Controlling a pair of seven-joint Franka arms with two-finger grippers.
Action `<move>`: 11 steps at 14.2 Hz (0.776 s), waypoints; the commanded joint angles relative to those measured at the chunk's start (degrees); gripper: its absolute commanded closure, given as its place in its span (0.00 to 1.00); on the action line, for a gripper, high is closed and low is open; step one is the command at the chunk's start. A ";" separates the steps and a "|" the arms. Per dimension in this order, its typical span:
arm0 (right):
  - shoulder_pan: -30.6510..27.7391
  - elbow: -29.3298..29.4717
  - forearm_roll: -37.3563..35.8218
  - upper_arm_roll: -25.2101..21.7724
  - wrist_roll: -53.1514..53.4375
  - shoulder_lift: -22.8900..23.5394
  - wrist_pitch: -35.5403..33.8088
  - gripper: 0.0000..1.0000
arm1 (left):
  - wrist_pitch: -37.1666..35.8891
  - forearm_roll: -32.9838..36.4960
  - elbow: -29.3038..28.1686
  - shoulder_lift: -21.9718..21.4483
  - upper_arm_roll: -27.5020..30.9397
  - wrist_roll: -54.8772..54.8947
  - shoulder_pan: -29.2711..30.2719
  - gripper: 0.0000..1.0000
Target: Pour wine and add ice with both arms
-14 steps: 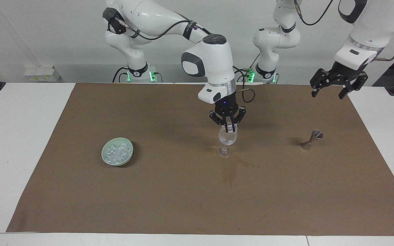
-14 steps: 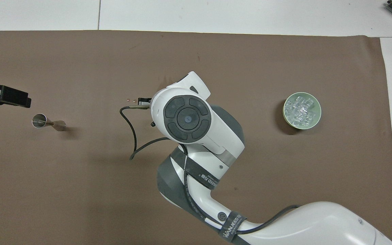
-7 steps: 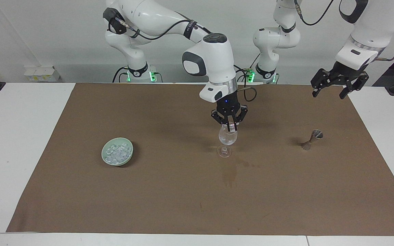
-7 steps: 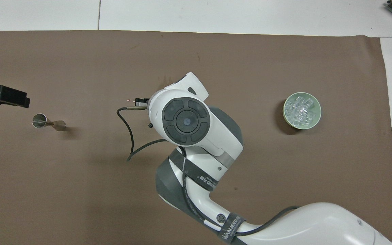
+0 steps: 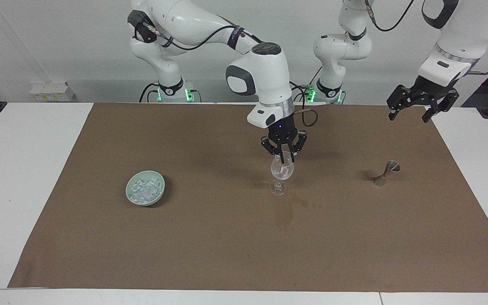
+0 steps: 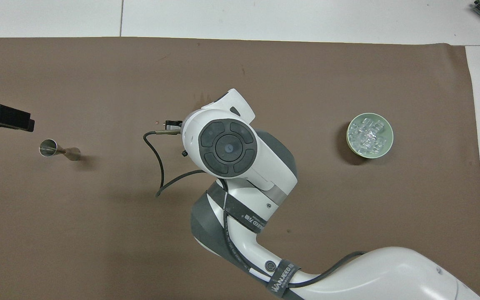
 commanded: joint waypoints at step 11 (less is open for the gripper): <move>-1.84 3.01 -1.53 0.25 0.76 -4.99 -2.21 0.00 | -0.75 0.94 0.13 0.31 0.02 -0.24 -0.69 0.00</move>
